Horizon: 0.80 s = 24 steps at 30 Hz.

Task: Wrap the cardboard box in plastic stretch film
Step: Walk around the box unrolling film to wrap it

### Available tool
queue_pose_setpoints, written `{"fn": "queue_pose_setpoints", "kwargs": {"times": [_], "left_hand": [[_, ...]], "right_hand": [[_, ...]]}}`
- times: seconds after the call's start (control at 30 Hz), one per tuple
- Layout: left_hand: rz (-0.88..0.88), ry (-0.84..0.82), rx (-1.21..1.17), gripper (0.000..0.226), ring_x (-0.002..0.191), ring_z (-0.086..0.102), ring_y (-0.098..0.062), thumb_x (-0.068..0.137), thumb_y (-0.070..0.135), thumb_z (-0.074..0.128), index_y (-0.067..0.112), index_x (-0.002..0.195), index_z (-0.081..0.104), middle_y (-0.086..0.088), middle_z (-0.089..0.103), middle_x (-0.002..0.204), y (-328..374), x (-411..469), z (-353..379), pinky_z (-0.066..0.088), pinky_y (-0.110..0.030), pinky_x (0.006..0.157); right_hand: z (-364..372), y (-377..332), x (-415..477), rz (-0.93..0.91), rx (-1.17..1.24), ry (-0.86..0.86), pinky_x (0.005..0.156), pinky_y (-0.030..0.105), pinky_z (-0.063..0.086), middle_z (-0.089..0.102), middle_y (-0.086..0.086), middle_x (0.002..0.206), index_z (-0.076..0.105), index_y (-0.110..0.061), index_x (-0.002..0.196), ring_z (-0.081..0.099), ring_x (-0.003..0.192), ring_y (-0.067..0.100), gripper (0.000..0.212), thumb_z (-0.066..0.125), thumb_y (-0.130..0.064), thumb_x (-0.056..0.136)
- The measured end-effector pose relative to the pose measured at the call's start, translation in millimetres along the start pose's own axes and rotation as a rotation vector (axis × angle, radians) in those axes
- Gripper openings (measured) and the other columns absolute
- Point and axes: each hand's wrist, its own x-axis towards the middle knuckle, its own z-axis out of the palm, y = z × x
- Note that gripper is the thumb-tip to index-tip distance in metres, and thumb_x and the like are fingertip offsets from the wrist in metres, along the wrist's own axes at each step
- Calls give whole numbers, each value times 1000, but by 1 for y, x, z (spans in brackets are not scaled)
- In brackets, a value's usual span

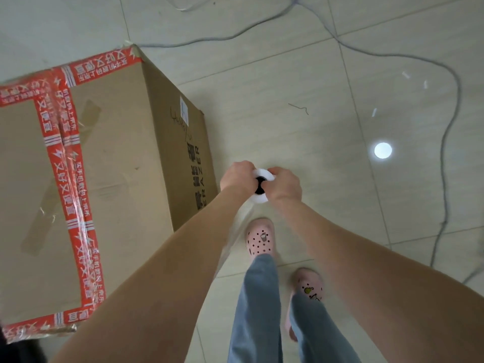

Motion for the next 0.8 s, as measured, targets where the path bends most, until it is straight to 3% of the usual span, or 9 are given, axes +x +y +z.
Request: {"fn": "queue_pose_setpoints", "kwargs": {"times": [0.17,0.27,0.4,0.5,0.57,0.67,0.8], "left_hand": [[-193,33,-380,22,82,67,-28,84,19,53,5,101,58,-11,66,94,-6,13,-1,57,-37,72],[-265,39,-514,30,83,68,-31,84,25,58,2,103,57,-13,66,97,-6,18,0,58,-41,74],[-179,33,-306,26,72,59,-25,84,25,58,6,99,51,-10,61,91,-5,30,-9,47,-29,56],[71,57,-48,41,89,59,-29,87,13,50,17,128,47,-10,62,106,0,42,-21,48,-32,65],[157,17,45,50,101,59,-27,88,9,45,27,134,47,-5,61,115,3,51,-31,48,-32,72],[134,19,90,31,87,61,-26,84,9,47,17,109,63,-5,63,100,4,63,-43,47,-30,65],[17,65,-67,16,73,57,-24,85,16,55,8,98,58,-3,56,81,0,70,-50,48,-29,60]], "right_hand": [[-4,-19,17,-57,133,100,75,24,41,64,0,115,61,-20,116,59,100,20,36,56,-10,82],[0,-22,24,58,252,79,85,28,45,59,4,122,52,-18,127,58,107,23,45,58,-13,82],[4,-26,29,192,395,-24,86,42,53,59,6,120,51,-19,127,61,101,26,49,58,-13,79],[4,-33,37,122,315,-20,82,45,55,64,9,109,59,-15,117,63,97,29,40,56,-11,78],[2,-39,42,77,244,-22,77,46,56,67,10,96,63,-12,106,65,89,30,30,55,-8,77],[-5,-49,48,13,108,-34,69,36,55,65,6,82,66,-14,94,62,78,28,23,53,-8,75],[-17,-66,58,-81,34,-8,66,32,47,66,2,84,68,-18,93,58,77,23,24,54,-9,76]]}}
